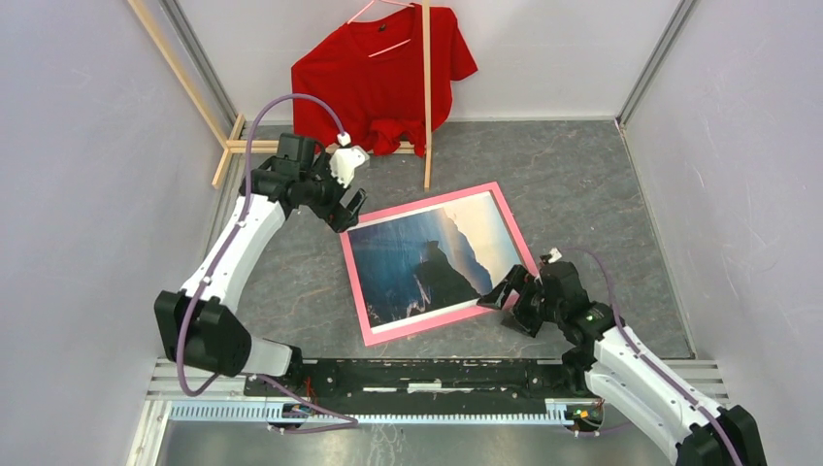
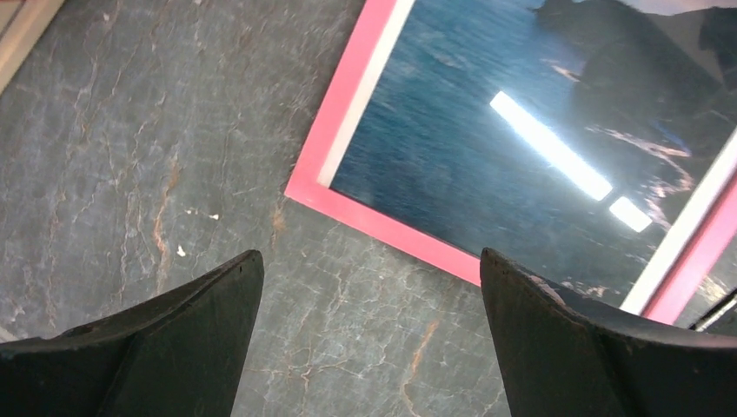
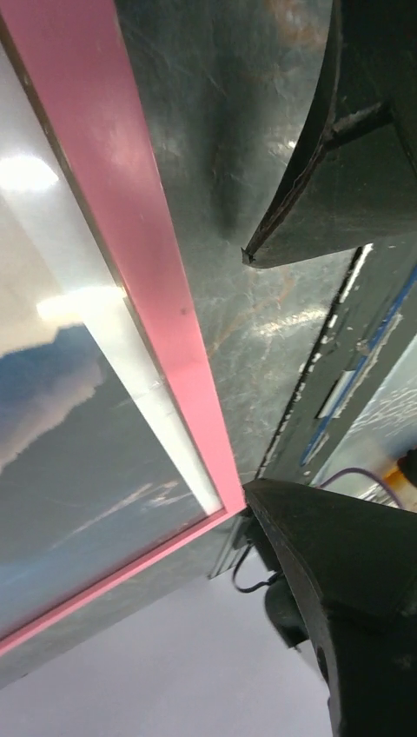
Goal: Put the photo into the frame
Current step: Turn over the photo frame at the center of the board, then reset both arms
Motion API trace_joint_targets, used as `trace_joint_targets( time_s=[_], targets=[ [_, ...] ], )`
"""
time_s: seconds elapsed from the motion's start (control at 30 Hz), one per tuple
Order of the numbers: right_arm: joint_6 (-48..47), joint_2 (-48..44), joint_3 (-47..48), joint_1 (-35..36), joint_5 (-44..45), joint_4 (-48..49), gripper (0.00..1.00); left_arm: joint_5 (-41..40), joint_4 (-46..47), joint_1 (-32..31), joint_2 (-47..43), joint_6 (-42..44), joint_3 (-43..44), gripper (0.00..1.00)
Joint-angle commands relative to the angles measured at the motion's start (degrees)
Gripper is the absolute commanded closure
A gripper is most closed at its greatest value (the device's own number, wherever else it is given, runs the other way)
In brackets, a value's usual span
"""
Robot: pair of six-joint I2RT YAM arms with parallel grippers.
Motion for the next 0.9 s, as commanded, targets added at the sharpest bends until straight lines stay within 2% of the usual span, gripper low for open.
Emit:
trace_joint_targets(
  time_s=[0.0, 0.13, 0.27, 0.47, 0.53, 0.7, 0.77, 0.87],
  targets=[
    [-8.6, 2.7, 8.8, 0.3, -4.3, -8.7, 0.02, -1.8, 3.4, 3.4, 3.9, -2.8, 1.9, 0.00],
    [-16.1, 5.9, 18.1, 0.0, -0.2, -11.6, 0.02, -1.7, 5.8, 7.1, 5.9, -4.0, 1.5, 0.00],
    [-29.4, 16.2, 28.6, -2.7, 9.4, -8.3, 0.02, -2.1, 12.3, 10.4, 6.3, -7.6, -2.7, 0.00],
    [-39.6, 34.8, 39.7, -15.2, 16.1, 0.8, 0.02, -5.5, 21.8, 12.3, 6.6, -8.0, -11.5, 0.00],
    [-41.0, 36.7, 38.5, -19.7, 22.7, 5.2, 0.02, -5.4, 24.5, 13.4, 8.1, -9.3, -12.9, 0.00],
    [-46.8, 32.4, 21.2, -25.9, 33.5, 30.8, 0.02, -1.6, 36.7, 17.6, 11.5, -16.0, -18.4, 0.00],
    [-52.2, 31.3, 16.0, -26.0, 42.1, 35.6, 0.02, -1.2, 44.1, 17.7, 11.8, -20.2, -22.0, 0.00],
    [-54.8, 31.2, 12.3, -26.6, 46.2, 38.5, 0.02, -2.0, 54.9, 17.7, 12.3, -25.5, -26.6, 0.00]
  ],
)
